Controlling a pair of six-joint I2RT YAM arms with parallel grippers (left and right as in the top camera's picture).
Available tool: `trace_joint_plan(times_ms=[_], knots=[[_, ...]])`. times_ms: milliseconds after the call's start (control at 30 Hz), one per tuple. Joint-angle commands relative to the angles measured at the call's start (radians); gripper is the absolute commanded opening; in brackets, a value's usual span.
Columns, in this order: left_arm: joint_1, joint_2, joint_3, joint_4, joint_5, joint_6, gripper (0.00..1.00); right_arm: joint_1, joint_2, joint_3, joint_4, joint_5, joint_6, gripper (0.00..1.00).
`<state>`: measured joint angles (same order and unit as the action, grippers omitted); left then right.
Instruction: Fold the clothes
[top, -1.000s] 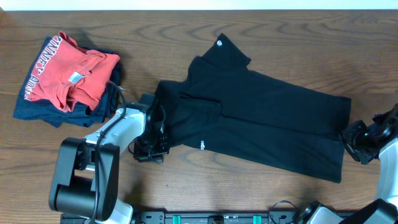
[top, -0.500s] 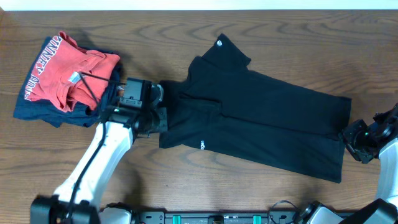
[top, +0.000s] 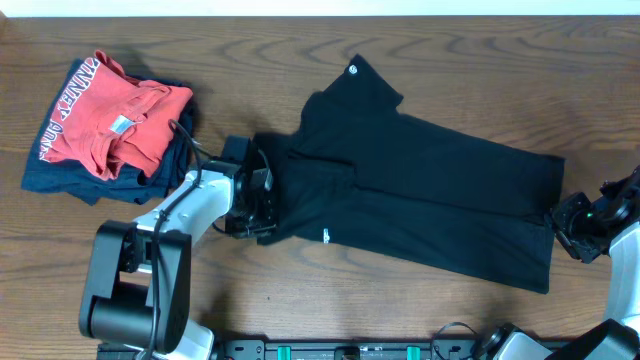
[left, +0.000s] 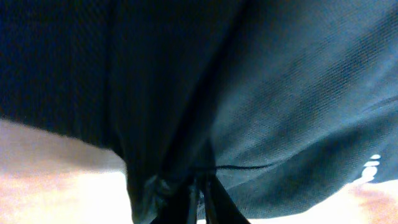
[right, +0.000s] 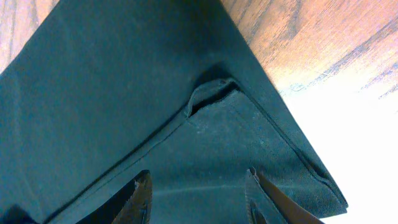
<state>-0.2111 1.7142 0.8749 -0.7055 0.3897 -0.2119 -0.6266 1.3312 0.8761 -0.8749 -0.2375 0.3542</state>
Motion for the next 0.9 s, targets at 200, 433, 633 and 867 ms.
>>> trace_joint_plan(times_ms=[200, 433, 633, 867], knots=[[0.108, 0.005, -0.027, -0.274, -0.183, -0.074, 0.06, -0.008, 0.001, 0.021, 0.001, -0.010, -0.016, 0.47], [0.122, -0.125, -0.010, -0.318, -0.039, 0.000, 0.08, 0.006, 0.002, 0.021, 0.146, -0.128, -0.099, 0.53], [0.122, -0.274, 0.095, -0.249, -0.018, 0.094, 0.26, 0.050, 0.034, 0.019, 0.374, -0.121, -0.101, 0.60], [0.120, -0.299, 0.222, -0.074, 0.011, 0.253, 0.30, 0.097, 0.216, 0.019, 0.571, -0.110, -0.101, 0.64]])
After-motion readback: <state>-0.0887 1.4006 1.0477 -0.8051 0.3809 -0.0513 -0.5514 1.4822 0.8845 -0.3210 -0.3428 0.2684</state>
